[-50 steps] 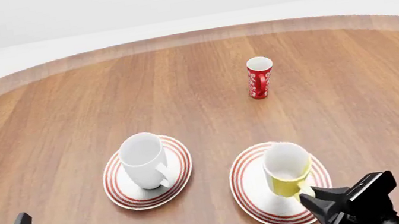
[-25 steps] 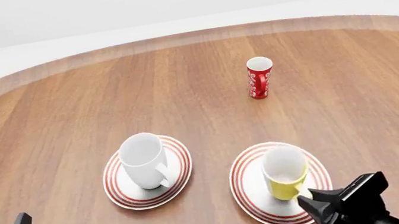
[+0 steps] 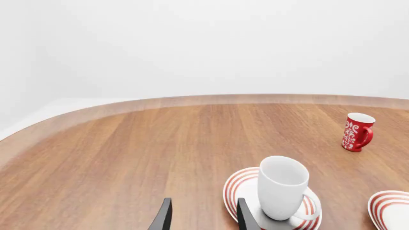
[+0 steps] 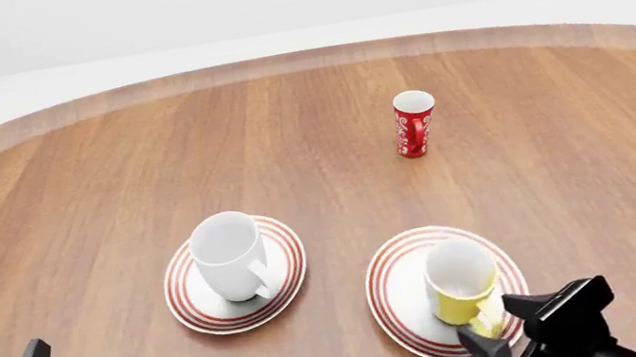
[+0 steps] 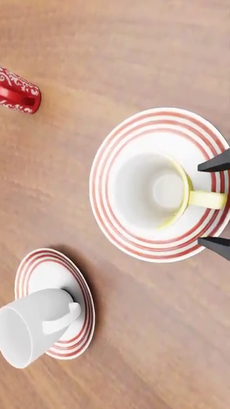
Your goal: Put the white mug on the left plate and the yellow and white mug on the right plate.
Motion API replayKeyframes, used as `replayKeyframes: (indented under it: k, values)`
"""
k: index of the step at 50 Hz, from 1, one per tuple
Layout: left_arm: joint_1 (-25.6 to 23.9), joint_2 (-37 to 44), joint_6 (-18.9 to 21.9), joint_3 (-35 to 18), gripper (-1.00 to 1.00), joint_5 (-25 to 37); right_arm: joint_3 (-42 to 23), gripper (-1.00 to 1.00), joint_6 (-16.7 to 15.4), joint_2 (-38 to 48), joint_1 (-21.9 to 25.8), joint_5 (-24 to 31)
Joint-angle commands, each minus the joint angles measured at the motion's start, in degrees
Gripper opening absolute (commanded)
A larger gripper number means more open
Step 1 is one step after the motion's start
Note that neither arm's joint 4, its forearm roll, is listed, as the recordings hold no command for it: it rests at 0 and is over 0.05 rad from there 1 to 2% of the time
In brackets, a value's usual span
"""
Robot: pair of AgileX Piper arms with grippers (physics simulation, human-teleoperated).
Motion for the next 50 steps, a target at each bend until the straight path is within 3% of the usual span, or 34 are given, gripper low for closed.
replayKeyframes:
  k: [1, 17, 29, 50]
  values:
    - [0.0, 0.0, 0.0, 0.0, 1.0, 0.0, 0.0, 1.0, 0.3, 1.7, 0.2, -0.9]
    - [0.0, 0.0, 0.0, 0.0, 1.0, 0.0, 0.0, 1.0, 0.6, -3.5, 0.0, 4.5]
    - [0.0, 0.0, 0.0, 0.0, 1.0, 0.0, 0.0, 1.0, -0.2, -16.7, -1.6, 16.7]
    - [0.0, 0.0, 0.0, 0.0, 1.0, 0.0, 0.0, 1.0, -2.0, -34.7, -5.0, 32.3]
